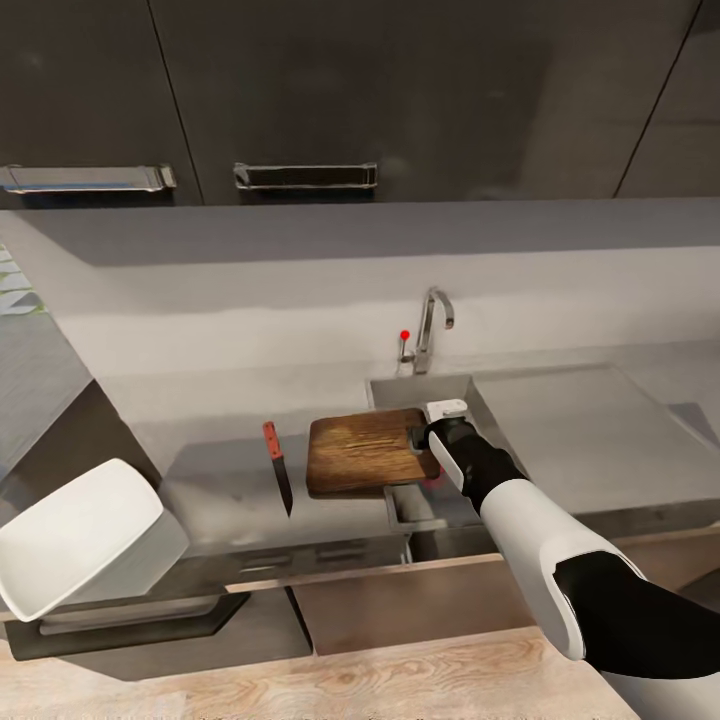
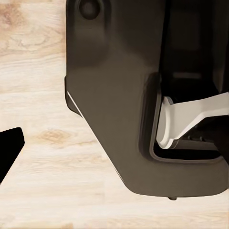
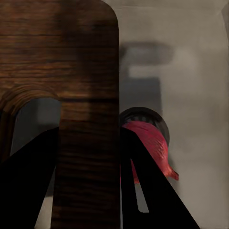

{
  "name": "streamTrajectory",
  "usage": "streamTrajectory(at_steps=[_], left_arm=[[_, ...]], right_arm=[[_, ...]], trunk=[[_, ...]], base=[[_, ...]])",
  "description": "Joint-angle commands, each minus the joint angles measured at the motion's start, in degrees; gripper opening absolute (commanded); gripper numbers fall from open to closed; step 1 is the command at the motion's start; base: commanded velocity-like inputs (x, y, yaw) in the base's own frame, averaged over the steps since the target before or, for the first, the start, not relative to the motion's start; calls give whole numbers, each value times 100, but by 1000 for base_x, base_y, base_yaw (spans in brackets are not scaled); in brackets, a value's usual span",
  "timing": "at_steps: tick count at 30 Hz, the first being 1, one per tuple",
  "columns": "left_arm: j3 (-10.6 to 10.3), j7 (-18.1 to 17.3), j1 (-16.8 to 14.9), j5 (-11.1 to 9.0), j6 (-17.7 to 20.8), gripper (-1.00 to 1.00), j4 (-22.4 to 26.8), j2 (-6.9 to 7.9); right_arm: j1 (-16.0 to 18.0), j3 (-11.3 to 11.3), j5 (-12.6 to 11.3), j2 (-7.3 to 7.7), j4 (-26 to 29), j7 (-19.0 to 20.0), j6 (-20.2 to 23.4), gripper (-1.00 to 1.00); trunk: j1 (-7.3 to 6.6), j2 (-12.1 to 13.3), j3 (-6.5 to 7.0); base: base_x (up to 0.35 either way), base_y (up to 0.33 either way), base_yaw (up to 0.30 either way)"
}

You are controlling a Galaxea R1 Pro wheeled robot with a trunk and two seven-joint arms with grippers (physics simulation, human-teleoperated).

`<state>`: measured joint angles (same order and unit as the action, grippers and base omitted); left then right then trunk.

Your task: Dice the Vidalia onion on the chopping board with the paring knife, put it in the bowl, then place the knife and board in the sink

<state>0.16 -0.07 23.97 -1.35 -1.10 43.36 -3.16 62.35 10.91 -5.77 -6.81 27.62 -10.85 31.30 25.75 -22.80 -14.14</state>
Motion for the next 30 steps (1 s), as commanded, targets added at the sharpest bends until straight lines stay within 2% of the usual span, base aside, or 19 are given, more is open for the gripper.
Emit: streamTrajectory(at_steps=[1, 8, 17, 30], left_arm=[[2, 0, 2, -14, -9, 100, 6, -1], [2, 0, 2, -14, -7, 100, 5, 0], [2, 0, 2, -14, -5, 100, 5, 0], [2, 2, 2, -14, -5, 100, -2, -1]], right_arm=[[5, 43, -56, 4, 6, -49, 25, -100], [5, 43, -56, 4, 8, -49, 25, -100], [5, 43, -56, 4, 6, -49, 25, -100], [5, 43, -56, 4, 7, -49, 25, -100]], trunk=[[3, -12, -19], [3, -12, -69], [3, -12, -76], [3, -12, -82]], base=[[0, 0, 0], [0, 2, 0], [0, 115, 0], [0, 10, 0]])
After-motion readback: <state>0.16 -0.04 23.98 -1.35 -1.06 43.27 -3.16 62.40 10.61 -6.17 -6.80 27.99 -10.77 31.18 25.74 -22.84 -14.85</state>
